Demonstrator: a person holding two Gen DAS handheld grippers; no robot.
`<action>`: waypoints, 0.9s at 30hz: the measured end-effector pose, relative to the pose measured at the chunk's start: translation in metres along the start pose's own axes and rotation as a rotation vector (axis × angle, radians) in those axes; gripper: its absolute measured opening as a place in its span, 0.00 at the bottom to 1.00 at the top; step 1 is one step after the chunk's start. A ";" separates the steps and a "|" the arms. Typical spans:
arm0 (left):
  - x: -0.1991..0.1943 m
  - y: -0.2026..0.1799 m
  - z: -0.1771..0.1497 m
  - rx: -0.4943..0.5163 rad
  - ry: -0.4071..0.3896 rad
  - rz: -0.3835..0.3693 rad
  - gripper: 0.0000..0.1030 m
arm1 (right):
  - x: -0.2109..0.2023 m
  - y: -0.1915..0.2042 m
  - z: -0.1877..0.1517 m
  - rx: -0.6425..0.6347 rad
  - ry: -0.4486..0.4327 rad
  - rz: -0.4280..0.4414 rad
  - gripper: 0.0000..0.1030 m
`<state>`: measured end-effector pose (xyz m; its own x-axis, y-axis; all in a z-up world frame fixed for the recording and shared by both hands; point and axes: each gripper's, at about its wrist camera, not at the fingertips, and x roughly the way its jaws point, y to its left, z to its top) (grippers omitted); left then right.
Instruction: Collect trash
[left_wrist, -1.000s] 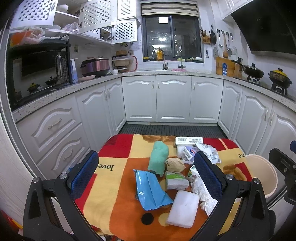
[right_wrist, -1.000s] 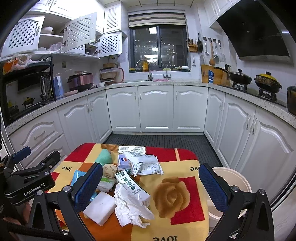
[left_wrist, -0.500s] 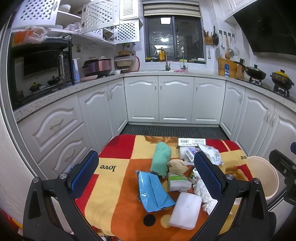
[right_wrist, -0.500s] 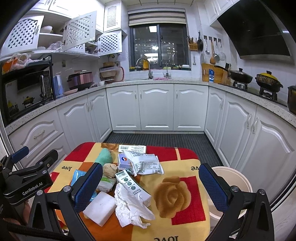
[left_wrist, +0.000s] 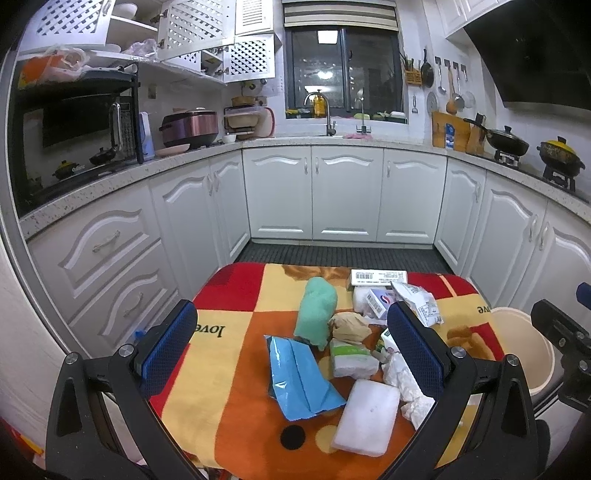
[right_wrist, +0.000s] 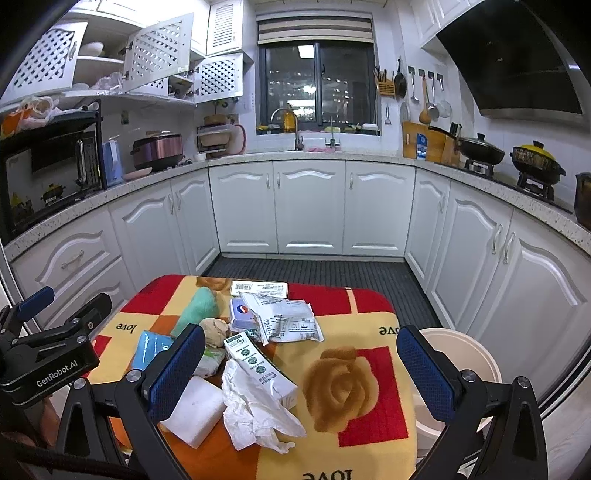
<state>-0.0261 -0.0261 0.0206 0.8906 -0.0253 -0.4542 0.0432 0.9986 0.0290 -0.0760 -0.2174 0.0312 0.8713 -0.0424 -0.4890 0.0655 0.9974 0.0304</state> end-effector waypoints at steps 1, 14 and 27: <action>0.000 0.000 0.000 0.000 0.001 -0.001 0.99 | 0.000 0.000 -0.001 0.000 -0.001 -0.001 1.00; 0.004 -0.002 -0.004 -0.001 0.016 0.000 0.99 | 0.008 0.000 -0.002 -0.011 0.031 -0.004 1.00; 0.008 -0.004 -0.007 0.004 0.022 0.017 0.99 | 0.018 -0.005 -0.006 0.012 0.090 0.015 1.00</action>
<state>-0.0220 -0.0300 0.0107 0.8812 -0.0077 -0.4727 0.0304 0.9987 0.0404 -0.0634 -0.2226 0.0171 0.8253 -0.0217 -0.5643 0.0591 0.9971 0.0481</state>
